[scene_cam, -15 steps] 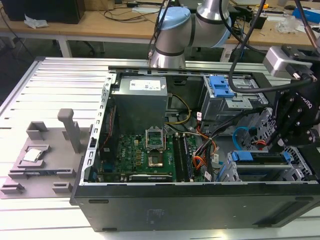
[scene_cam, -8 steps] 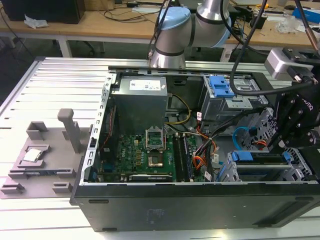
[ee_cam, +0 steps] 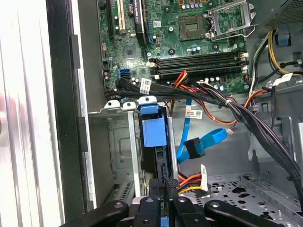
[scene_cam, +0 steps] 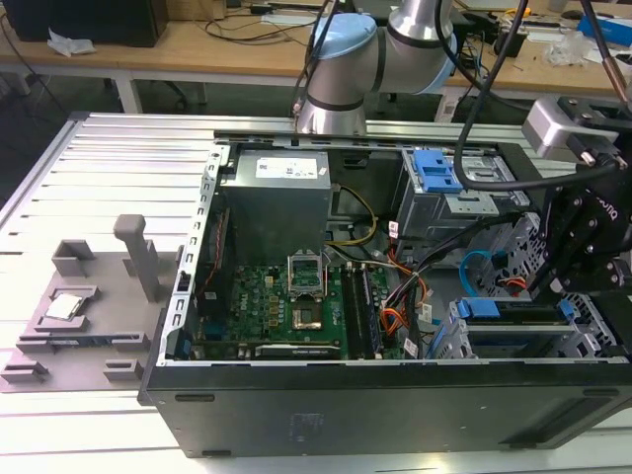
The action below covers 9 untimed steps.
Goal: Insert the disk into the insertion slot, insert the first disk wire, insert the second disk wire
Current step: 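Insert the first disk wire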
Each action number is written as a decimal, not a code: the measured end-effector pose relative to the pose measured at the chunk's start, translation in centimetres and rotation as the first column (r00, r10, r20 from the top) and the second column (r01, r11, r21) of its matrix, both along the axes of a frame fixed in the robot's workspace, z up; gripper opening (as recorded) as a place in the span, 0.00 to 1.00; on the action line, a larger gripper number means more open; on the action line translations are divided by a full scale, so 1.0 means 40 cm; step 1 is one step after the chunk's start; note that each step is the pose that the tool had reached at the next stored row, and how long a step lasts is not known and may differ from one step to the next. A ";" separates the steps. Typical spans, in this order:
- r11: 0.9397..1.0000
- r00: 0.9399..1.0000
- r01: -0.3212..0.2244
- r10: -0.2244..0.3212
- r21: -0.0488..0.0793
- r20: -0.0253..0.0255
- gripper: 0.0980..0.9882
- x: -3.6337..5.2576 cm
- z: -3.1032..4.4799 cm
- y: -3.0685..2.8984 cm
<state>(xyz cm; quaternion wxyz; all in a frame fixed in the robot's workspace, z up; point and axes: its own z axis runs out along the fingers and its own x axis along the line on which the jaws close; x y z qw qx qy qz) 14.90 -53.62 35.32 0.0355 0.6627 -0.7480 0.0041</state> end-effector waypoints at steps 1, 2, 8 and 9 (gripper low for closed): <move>1.000 1.000 0.000 0.000 0.000 0.000 0.08 0.000 -0.001 0.000; 1.000 1.000 0.000 0.000 0.000 0.000 0.08 0.000 -0.001 0.000; 1.000 1.000 0.000 0.000 0.000 0.000 0.08 0.002 -0.012 0.001; 1.000 1.000 0.000 0.000 0.000 0.000 0.08 0.002 -0.013 0.001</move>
